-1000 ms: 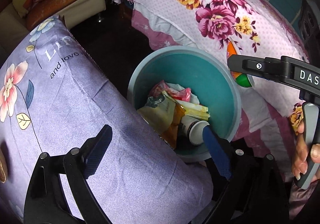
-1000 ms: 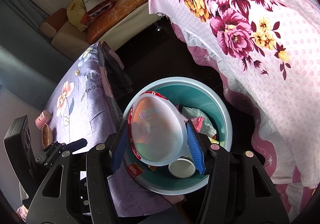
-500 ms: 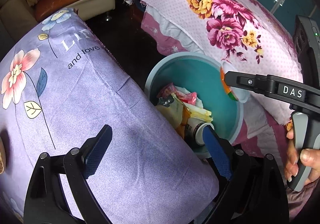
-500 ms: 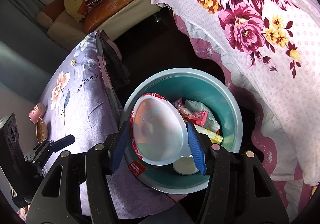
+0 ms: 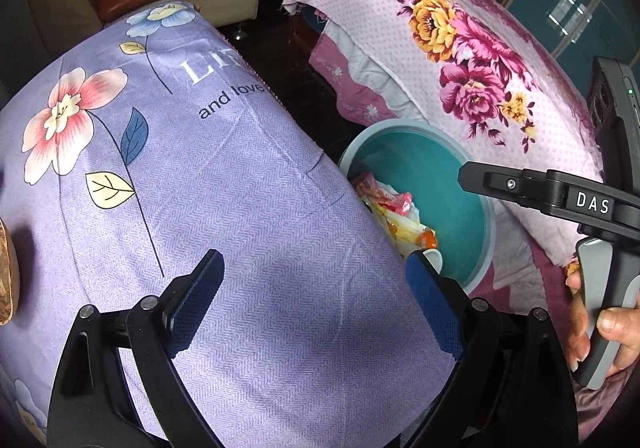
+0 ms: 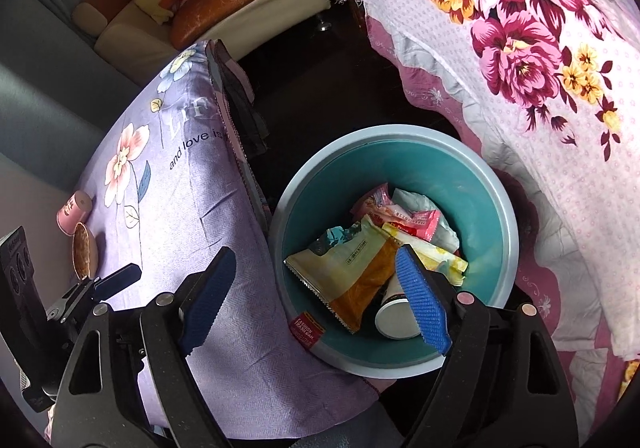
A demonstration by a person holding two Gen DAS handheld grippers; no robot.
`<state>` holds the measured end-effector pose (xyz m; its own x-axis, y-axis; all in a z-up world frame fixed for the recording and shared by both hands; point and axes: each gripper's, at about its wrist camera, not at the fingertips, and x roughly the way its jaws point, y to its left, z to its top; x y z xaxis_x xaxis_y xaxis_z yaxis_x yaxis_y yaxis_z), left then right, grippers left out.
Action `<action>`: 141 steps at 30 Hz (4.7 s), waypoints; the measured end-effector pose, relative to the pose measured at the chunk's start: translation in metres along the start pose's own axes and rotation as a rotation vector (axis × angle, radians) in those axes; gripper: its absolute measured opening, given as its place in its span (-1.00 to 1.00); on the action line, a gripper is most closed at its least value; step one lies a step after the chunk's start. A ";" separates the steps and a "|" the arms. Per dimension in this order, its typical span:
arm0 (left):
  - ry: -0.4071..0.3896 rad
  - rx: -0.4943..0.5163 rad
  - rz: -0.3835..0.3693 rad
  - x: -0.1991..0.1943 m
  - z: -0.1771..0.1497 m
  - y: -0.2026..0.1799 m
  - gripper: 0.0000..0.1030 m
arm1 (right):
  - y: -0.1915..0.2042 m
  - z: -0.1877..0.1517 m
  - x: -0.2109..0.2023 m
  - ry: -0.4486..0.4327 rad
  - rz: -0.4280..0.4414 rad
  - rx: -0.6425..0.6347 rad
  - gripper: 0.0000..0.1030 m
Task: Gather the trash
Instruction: 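Move both tools back toward the wicker bowl and pink cup, then grasp the wicker bowl rim with the right tool while the left grasps the pink cup, then lift and carry the wicker bowl and pink cup over the teal bin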
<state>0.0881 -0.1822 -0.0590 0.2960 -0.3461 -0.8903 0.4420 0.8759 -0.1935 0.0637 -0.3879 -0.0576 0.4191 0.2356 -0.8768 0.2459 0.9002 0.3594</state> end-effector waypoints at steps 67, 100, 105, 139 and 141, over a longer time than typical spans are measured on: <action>-0.221 -0.498 0.299 -0.137 -0.049 0.382 0.91 | 0.394 0.000 0.148 0.182 0.182 -0.655 -0.86; -0.165 -0.420 0.164 -0.104 -0.036 0.303 -0.87 | 0.315 0.027 0.111 0.110 0.278 -0.437 -0.86; -0.159 -0.387 0.130 -0.104 -0.043 0.262 -0.87 | 0.283 0.021 0.089 0.080 0.272 -0.391 -0.86; 0.049 -0.217 0.050 -0.048 -0.058 0.121 -0.58 | 0.122 -0.006 0.026 0.003 0.274 -0.147 -0.86; 0.055 -0.204 0.061 -0.055 -0.063 0.122 -0.13 | 0.124 -0.006 0.026 0.006 0.275 -0.152 -0.86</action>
<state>0.0724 -0.0353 -0.0593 0.2674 -0.2766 -0.9230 0.2421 0.9465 -0.2134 0.0996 -0.2679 -0.0383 0.4465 0.4793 -0.7556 -0.0095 0.8469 0.5316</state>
